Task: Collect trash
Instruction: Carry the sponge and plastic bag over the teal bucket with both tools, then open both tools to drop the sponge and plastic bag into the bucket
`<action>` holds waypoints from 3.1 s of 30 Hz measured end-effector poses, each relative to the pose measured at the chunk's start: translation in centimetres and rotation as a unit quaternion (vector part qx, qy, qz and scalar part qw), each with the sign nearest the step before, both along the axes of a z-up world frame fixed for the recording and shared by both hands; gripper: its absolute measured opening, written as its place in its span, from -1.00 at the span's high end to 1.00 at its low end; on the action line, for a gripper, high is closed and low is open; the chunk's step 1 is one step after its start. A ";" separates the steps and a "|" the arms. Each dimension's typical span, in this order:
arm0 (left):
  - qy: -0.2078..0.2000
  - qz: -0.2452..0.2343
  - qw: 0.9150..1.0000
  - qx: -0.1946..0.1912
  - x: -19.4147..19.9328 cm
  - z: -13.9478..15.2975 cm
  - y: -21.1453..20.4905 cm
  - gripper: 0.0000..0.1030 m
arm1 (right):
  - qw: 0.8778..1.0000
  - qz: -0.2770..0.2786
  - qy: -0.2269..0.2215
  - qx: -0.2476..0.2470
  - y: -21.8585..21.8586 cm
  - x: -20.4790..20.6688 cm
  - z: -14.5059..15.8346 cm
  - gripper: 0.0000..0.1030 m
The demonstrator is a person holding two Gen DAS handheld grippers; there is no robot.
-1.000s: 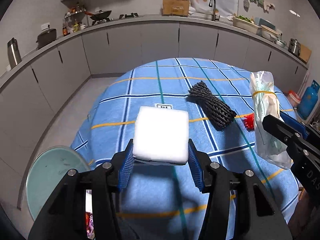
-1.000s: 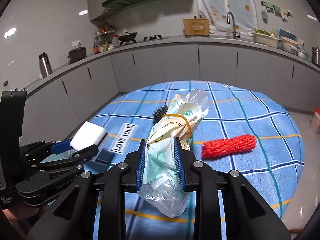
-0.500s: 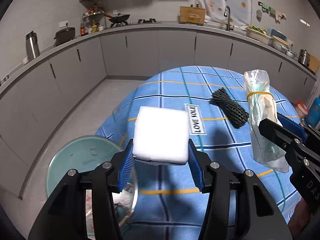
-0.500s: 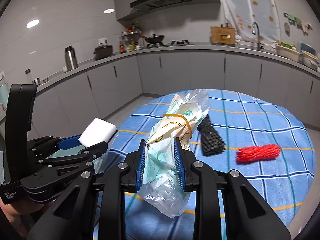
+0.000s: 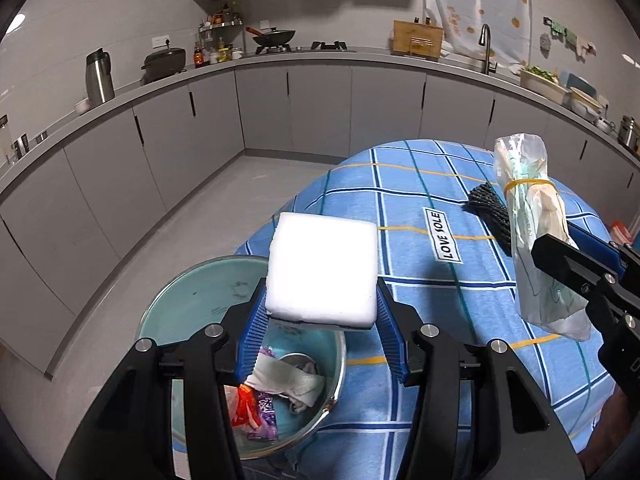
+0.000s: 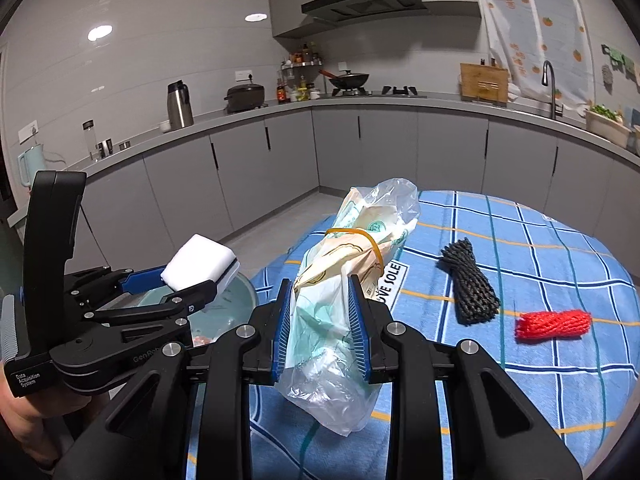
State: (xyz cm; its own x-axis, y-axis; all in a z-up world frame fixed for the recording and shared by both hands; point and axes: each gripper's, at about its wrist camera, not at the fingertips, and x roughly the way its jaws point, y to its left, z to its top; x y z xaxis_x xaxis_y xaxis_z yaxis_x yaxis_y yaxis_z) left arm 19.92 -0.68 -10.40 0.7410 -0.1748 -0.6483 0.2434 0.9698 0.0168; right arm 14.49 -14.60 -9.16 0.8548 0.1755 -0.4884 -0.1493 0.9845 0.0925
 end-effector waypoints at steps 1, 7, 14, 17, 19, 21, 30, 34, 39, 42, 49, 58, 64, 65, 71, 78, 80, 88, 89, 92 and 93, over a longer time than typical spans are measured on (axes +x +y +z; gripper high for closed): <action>0.000 0.001 1.000 0.000 -0.1 0.0 0.2 0.02 | 1.000 0.002 0.000 0.000 0.0 -0.1 0.0 0.46; 0.000 0.008 1.000 -0.002 -0.4 -0.1 0.9 0.02 | 1.000 0.013 0.000 -0.004 0.7 -0.1 -0.3 0.45; -0.001 0.016 1.000 -0.002 -0.7 0.0 1.3 0.02 | 1.000 0.022 -0.002 -0.005 0.9 0.0 -0.2 0.45; -0.003 0.020 1.000 -0.002 -1.1 -0.1 1.5 0.02 | 1.000 0.028 -0.003 -0.007 1.4 0.0 0.0 0.45; -0.003 0.024 1.000 -0.003 -1.2 -0.1 1.8 0.02 | 0.999 0.033 -0.004 -0.007 1.8 0.1 0.0 0.45; -0.004 0.028 1.000 -0.004 -1.4 0.0 2.0 0.02 | 0.999 0.037 -0.005 -0.008 2.0 0.1 0.0 0.45; -0.006 0.053 0.999 -0.002 -1.4 0.1 3.8 0.02 | 0.998 0.061 -0.006 -0.011 3.5 0.8 0.2 0.45; -0.003 0.069 0.998 -0.001 -1.1 -0.1 5.0 0.02 | 0.997 0.079 -0.008 -0.013 4.7 1.1 0.2 0.45; 0.003 0.085 0.996 -0.003 -0.7 -0.5 6.4 0.01 | 0.995 0.100 -0.006 -0.011 6.2 1.8 0.3 0.45; 0.005 0.093 0.996 -0.005 -0.5 -0.7 6.9 0.01 | 0.993 0.115 -0.003 -0.012 7.3 2.4 0.1 0.45; 0.010 0.119 0.993 -0.004 0.3 -1.3 8.8 0.01 | 0.989 0.147 0.005 -0.010 9.7 3.6 -0.4 0.45; 0.025 0.139 0.990 -0.009 0.9 -2.6 10.7 0.00 | 0.984 0.178 0.024 -0.008 11.8 5.7 -1.7 0.44; 0.036 0.145 0.989 -0.008 1.2 -3.6 11.2 0.00 | 0.979 0.200 0.039 -0.014 12.7 6.5 -2.7 0.43; 0.038 0.145 0.989 -0.008 1.3 -3.7 11.3 0.00 | 0.979 0.199 0.041 -0.013 12.7 6.7 -2.9 0.43; 0.047 0.146 0.988 -0.006 1.7 -4.4 11.4 0.00 | 0.978 0.202 0.055 -0.012 13.0 7.7 -4.0 0.43; 0.054 0.144 0.988 -0.007 2.0 -4.9 11.6 -0.01 | 0.976 0.210 0.057 -0.016 13.3 8.1 -4.5 0.37; 0.056 0.142 0.988 -0.008 2.1 -5.1 11.6 -0.01 | 0.976 0.209 0.059 -0.016 13.2 8.4 -4.7 0.37; 0.058 0.140 0.988 -0.009 2.2 -5.3 11.6 -0.20 | 0.977 0.207 0.052 -0.011 12.9 8.6 -4.9 0.11; 0.056 0.141 0.988 -0.010 2.2 -5.3 11.7 -0.20 | 0.977 0.206 0.051 -0.010 12.8 8.5 -4.9 0.08; 0.056 0.140 0.988 -0.010 2.1 -5.4 11.7 -0.20 | 0.978 0.200 0.051 -0.003 12.3 8.6 -4.9 0.05; 0.056 0.140 0.989 -0.010 2.0 -5.4 11.7 -0.21 | 0.979 0.198 0.051 -0.003 12.2 8.6 -4.9 0.05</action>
